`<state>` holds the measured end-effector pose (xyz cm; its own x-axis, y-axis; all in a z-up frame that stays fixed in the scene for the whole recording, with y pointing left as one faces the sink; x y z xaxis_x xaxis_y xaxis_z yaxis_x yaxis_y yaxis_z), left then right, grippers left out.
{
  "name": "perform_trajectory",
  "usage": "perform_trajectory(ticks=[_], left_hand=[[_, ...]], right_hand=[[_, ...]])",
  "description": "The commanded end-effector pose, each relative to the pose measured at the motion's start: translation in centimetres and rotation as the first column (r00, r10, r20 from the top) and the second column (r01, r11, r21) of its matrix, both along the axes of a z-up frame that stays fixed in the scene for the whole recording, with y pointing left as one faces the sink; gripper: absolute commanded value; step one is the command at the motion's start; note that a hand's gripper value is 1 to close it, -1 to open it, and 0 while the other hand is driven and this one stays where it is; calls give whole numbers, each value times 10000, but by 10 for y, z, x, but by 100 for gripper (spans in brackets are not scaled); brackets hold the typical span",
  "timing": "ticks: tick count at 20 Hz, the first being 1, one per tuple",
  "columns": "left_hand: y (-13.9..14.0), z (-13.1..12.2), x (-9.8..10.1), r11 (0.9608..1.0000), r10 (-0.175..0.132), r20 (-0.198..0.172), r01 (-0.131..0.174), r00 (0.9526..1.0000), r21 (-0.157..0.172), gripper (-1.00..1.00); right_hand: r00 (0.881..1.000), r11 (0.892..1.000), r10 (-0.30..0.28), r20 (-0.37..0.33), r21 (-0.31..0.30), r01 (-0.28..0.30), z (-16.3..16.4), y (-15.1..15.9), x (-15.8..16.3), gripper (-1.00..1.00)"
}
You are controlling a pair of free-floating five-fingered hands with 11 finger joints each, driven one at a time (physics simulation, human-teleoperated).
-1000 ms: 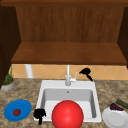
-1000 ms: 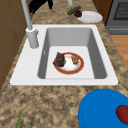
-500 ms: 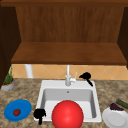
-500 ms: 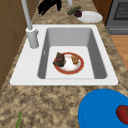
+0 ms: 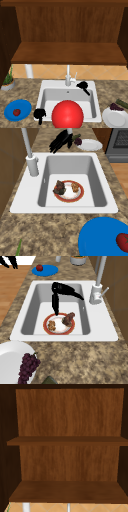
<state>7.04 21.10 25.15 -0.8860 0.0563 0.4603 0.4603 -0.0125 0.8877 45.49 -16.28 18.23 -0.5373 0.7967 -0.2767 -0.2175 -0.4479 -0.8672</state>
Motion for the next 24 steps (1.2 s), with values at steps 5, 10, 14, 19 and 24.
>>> perform_trajectory(ticks=[5, 10, 14, 19, 24], left_hand=[[0, 0, 0, 10000, 0, 0, 0, 10000, 0, 0], [0, 0, 0, 10000, 0, 0, 0, 10000, 0, 0], [0, 0, 0, 10000, 0, 0, 0, 10000, 0, 0], [0, 0, 0, 10000, 0, 0, 0, 10000, 0, 0], [0, 0, 0, 10000, 0, 0, 0, 10000, 0, 0]], right_hand=[[9933, 9919, -905, -712, 823, 963, -54, 23, 5, -100], [9897, 9919, -869, -1138, 823, 965, -80, 41, -6, -100], [9866, 9927, -882, -1372, 701, 985, -91, 52, -17, -100], [9739, 9881, -1428, -1762, 322, 1507, -113, 66, -22, -100], [9600, 9790, -1916, -2042, 293, 2017, -151, 79, -12, -100]])
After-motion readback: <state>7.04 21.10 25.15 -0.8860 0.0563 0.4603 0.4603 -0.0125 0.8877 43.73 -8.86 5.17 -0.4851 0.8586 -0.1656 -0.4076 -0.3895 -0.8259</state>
